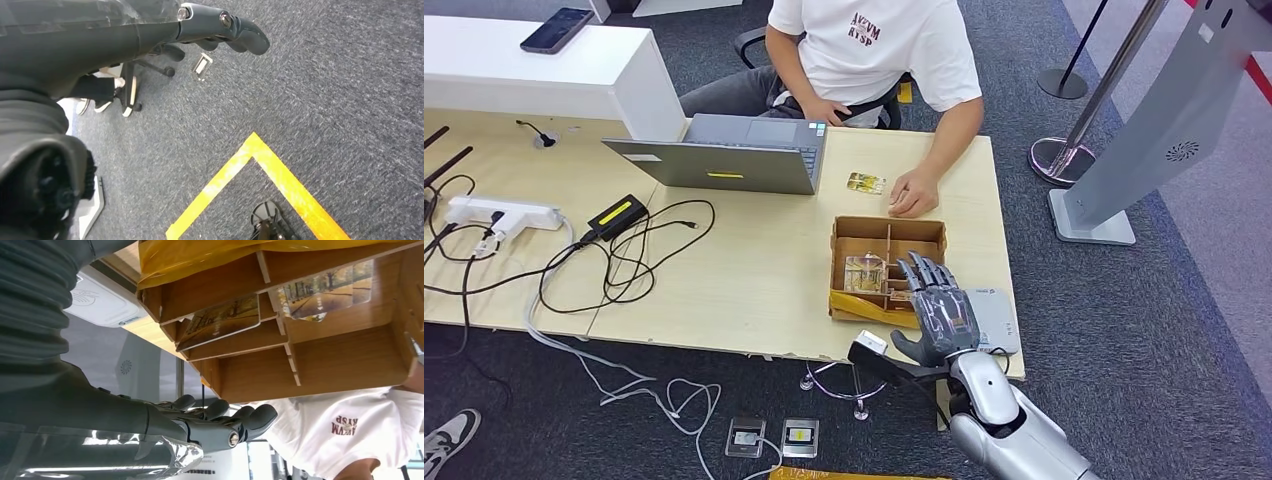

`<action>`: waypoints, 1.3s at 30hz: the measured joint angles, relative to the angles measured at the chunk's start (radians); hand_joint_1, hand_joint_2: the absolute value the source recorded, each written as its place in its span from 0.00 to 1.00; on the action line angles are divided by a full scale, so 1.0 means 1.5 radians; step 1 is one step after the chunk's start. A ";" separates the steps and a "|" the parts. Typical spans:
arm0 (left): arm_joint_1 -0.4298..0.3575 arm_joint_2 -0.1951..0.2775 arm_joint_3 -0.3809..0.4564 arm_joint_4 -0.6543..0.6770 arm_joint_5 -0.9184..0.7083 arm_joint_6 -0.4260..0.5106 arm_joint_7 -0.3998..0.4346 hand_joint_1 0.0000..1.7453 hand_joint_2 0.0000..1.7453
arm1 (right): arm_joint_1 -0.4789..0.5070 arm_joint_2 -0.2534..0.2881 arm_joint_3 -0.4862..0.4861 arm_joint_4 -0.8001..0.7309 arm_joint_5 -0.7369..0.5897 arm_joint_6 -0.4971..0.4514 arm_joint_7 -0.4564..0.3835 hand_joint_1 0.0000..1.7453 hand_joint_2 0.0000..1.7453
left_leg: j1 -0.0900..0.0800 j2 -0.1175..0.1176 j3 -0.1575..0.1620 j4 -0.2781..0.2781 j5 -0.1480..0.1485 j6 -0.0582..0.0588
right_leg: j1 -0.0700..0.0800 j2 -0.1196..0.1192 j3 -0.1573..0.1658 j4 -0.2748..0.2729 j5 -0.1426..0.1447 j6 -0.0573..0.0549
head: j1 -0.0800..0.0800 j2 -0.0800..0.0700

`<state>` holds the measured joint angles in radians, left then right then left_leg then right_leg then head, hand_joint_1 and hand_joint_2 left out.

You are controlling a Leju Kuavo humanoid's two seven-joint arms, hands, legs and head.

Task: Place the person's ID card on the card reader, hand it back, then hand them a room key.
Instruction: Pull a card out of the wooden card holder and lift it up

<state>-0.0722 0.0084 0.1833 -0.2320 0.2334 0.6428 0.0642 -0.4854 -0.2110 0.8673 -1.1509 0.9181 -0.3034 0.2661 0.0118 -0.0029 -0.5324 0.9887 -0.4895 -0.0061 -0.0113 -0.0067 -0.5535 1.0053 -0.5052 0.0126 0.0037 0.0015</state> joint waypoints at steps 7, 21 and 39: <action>0.000 -0.001 -0.001 0.003 0.000 0.000 -0.008 0.00 0.00 | -0.005 0.000 0.000 0.036 0.000 -0.045 0.020 0.00 1.00 | 0.000 0.000 0.000 0.000 0.000 0.000 | 0.000 0.000 0.000 0.000 0.000 0.000 | 0.000 0.000; 0.000 -0.005 -0.003 0.010 0.002 0.001 -0.002 0.00 0.00 | -0.016 -0.005 -0.022 0.048 -0.010 -0.075 0.021 0.00 1.00 | 0.000 0.000 0.000 0.000 0.000 0.000 | 0.000 0.001 0.000 0.000 0.000 0.000 | 0.000 0.000; -0.001 -0.014 -0.003 0.010 0.011 -0.002 -0.030 0.00 0.00 | -0.017 0.001 -0.013 0.059 -0.027 -0.019 -0.014 0.30 1.00 | 0.000 0.000 0.000 0.000 0.000 0.000 | 0.000 0.001 0.000 0.000 0.000 0.000 | 0.000 0.000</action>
<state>-0.0734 -0.0133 0.1781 -0.2174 0.2502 0.6404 0.0198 -0.5113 -0.2095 0.8473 -1.0620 0.8778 -0.3316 0.2449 0.0119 -0.0026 -0.5320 0.9888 -0.4895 -0.0061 -0.0113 -0.0056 -0.5535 1.0053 -0.5051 0.0126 0.0037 0.0015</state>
